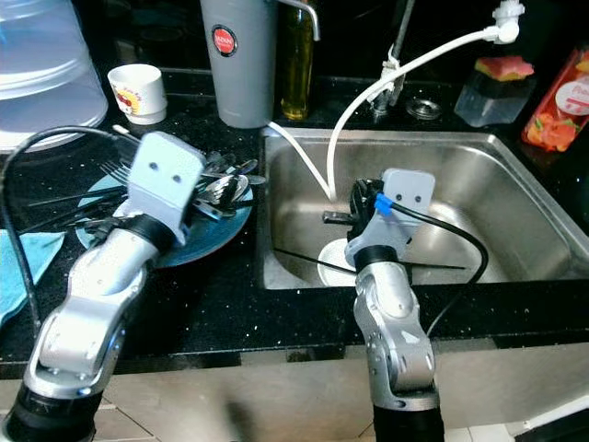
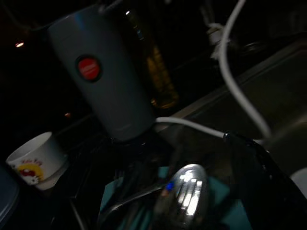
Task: Kitchen organization
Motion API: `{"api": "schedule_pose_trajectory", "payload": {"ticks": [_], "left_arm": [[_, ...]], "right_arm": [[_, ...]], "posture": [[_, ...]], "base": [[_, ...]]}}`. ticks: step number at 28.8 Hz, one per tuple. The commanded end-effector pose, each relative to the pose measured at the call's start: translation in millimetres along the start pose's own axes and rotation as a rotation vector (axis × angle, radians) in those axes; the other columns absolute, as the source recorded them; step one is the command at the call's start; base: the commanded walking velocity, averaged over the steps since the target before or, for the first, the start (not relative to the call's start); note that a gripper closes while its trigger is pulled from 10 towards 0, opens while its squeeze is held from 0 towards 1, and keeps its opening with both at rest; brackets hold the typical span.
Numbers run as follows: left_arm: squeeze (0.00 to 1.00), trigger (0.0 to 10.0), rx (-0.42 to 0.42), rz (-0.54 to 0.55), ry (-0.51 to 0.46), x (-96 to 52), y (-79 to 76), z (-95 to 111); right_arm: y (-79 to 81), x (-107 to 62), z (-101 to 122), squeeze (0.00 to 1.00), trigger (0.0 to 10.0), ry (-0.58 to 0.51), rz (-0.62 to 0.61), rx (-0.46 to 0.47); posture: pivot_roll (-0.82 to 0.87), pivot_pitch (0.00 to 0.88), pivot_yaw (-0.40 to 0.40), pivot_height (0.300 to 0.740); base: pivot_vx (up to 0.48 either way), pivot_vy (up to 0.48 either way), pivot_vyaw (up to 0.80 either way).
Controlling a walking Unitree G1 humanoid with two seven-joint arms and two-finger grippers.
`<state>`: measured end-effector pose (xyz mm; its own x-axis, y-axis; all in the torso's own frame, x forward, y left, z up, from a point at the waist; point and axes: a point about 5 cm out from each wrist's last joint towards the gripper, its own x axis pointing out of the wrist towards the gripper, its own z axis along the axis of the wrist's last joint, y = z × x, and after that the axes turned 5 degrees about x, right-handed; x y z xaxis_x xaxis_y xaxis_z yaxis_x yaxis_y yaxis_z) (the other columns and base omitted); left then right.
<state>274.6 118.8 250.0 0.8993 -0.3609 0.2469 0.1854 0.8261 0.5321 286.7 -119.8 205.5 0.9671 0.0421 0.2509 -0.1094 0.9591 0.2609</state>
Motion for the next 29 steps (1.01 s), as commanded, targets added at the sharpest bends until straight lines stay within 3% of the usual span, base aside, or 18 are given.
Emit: {"api": "schedule_pose_trajectory", "payload": {"ticks": [1, 6, 9, 18, 20, 21, 23, 25, 29], "left_arm": [[0.0, 10.0, 0.012, -0.025, 0.001, -0.3, -1.0, 3], [0.0, 10.0, -0.052, -0.028, 0.074, 4.2, 1.7, 4], [0.0, 10.0, -0.078, -0.039, 0.175, 7.0, 6.3, 2], [0.0, 10.0, -0.002, -0.197, 0.348, 3.1, 14.5, -11], [0.0, 10.0, 0.095, -0.2, 0.403, 5.8, 31.1, -23], [0.0, 10.0, 0.179, -0.189, 0.405, 9.4, 41.6, -29], [0.0, 10.0, 0.258, -0.195, 0.402, 16.8, 56.1, -38], [0.0, 10.0, 0.274, -0.213, 0.406, 20.0, 60.8, -42], [0.0, 10.0, 0.247, -0.364, 0.365, 29.4, 78.9, -36]], "right_arm": [[-4.1, -1.3, 0, 0.0, 10.0, 0.003, -0.011, -0.003], [-3.0, -0.6, -1, 0.0, 10.0, 0.002, -0.007, -0.001], [-2.9, -0.2, -1, 0.0, 10.0, 0.003, -0.003, -0.002], [-2.1, 1.3, -2, 0.0, 10.0, 0.006, 0.002, 0.0], [-1.0, 2.8, -3, 0.0, 10.0, 0.006, 0.005, 0.002], [-0.3, 3.7, -3, 0.0, 10.0, 0.005, 0.007, 0.003], [0.6, 5.9, -4, 0.0, 10.0, 0.002, 0.008, 0.005], [0.8, 6.8, -3, 0.0, 10.0, -0.002, 0.008, 0.006], [-0.1, 9.0, -1, 0.0, 10.0, -0.019, -0.003, 0.004]], "posture": [[0.26, 0.0, -0.049, 0.74], [0.26, 0.0, -0.051, 0.74], [0.26, 0.0, -0.052, 0.74], [0.28, 0.0, -0.055, 0.74], [0.29, 0.0, -0.057, 0.74], [0.28, 0.0, -0.055, 0.74], [0.29, 0.0, -0.05, 0.74], [0.29, 0.0, -0.049, 0.74], [0.27, 0.0, -0.03, 0.74]], "base": [[0.0, 0.0, 0.0], [0.0, 0.0, 0.0], [0.0, 0.0, 0.0], [0.0, 0.0, 0.0], [0.0, 0.0, 0.0], [0.0, 0.0, 0.0], [0.0, 0.0, 0.0], [0.0, 0.0, 0.0], [0.0, 0.0, 0.0]]}}
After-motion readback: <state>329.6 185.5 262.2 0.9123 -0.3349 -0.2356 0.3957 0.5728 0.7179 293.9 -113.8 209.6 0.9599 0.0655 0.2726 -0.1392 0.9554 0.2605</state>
